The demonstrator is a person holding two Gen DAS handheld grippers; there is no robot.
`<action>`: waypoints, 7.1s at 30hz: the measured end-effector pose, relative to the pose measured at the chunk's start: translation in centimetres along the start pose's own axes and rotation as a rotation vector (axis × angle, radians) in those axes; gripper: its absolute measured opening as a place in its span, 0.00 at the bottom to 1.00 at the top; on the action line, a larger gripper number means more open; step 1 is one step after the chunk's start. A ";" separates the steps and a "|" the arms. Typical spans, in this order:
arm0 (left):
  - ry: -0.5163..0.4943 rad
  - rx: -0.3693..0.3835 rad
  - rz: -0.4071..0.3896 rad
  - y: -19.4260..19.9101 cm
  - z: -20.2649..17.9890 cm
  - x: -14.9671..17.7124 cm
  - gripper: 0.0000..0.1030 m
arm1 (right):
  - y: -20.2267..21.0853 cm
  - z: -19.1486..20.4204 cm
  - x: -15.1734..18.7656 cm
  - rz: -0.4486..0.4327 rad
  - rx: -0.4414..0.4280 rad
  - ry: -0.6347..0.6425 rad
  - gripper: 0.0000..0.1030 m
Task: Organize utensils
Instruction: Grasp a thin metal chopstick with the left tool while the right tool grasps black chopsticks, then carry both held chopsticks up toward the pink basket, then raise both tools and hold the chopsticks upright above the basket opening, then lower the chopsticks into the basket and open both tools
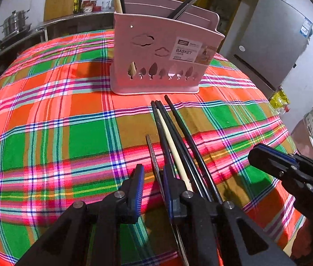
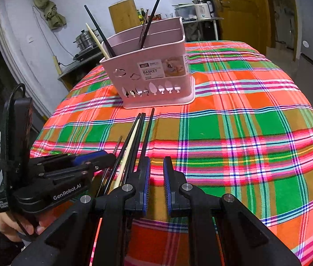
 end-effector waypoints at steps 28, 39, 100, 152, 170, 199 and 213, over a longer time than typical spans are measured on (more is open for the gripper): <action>0.148 -0.083 -0.002 -0.6 7.4 -2.5 0.05 | -7.6 1.2 -3.0 0.091 0.007 0.035 0.12; 0.062 -0.090 0.024 -2.0 7.0 -4.1 0.06 | -9.5 1.3 -3.8 0.139 0.049 0.071 0.11; 0.009 -0.012 -0.210 10.7 3.9 -10.9 0.04 | 5.3 3.2 -12.5 -0.212 0.037 0.129 0.05; 0.112 0.092 -0.389 17.8 4.7 -22.4 0.04 | 9.9 5.7 -22.2 -0.482 -0.017 0.105 0.05; 0.131 0.095 -0.346 13.6 5.8 -22.9 0.04 | 8.9 5.5 -24.1 -0.507 -0.021 0.102 0.05; 0.135 0.077 -0.258 8.8 7.2 -18.9 0.13 | 1.4 2.1 -18.3 -0.273 -0.015 0.030 0.12; 0.129 0.050 -0.300 12.0 6.8 -15.7 0.13 | 4.3 2.2 -16.0 -0.285 -0.002 0.044 0.12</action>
Point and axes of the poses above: each gripper's, at about its wrist camera, not at the fingertips, and y roughly against the way its jaws point, z to its left, x to its underside, the point moved 7 cm from there along -y, roughly the way its jaws point, and after that the axes turned 4 degrees about -x, right-handed, at the moved point
